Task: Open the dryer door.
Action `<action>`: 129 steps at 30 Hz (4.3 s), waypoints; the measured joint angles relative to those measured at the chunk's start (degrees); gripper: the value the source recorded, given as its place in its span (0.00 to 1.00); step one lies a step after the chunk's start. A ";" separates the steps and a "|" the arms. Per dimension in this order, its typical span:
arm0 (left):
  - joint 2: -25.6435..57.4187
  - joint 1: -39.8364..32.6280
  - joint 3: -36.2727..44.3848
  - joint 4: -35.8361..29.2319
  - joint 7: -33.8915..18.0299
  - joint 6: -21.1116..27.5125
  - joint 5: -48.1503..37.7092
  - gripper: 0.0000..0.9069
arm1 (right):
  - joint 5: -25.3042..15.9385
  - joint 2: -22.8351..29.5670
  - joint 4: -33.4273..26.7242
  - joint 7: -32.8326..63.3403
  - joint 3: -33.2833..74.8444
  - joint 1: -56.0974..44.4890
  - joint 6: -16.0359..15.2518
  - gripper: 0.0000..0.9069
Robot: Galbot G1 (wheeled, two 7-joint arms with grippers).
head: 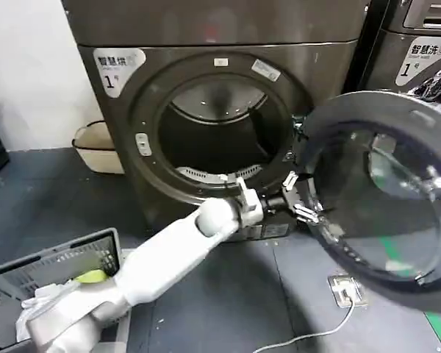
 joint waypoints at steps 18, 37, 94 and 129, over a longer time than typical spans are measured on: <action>-3.75 -1.15 0.50 2.95 0.00 0.01 0.21 1.00 | 0.41 -0.16 -0.65 -0.90 1.79 -0.11 -0.12 1.00; -4.13 -1.38 0.50 2.91 0.04 0.06 0.20 1.00 | 2.01 0.35 -0.52 -0.45 2.48 0.58 0.47 1.00; 44.56 58.00 -66.28 -49.90 -49.13 47.63 -40.87 1.00 | 1.28 -3.23 0.48 -3.18 -7.97 9.20 1.77 1.00; 68.27 57.42 -67.62 -18.55 -87.60 47.51 -132.22 1.00 | -0.19 -4.98 -1.39 -2.66 -15.41 13.02 3.93 1.00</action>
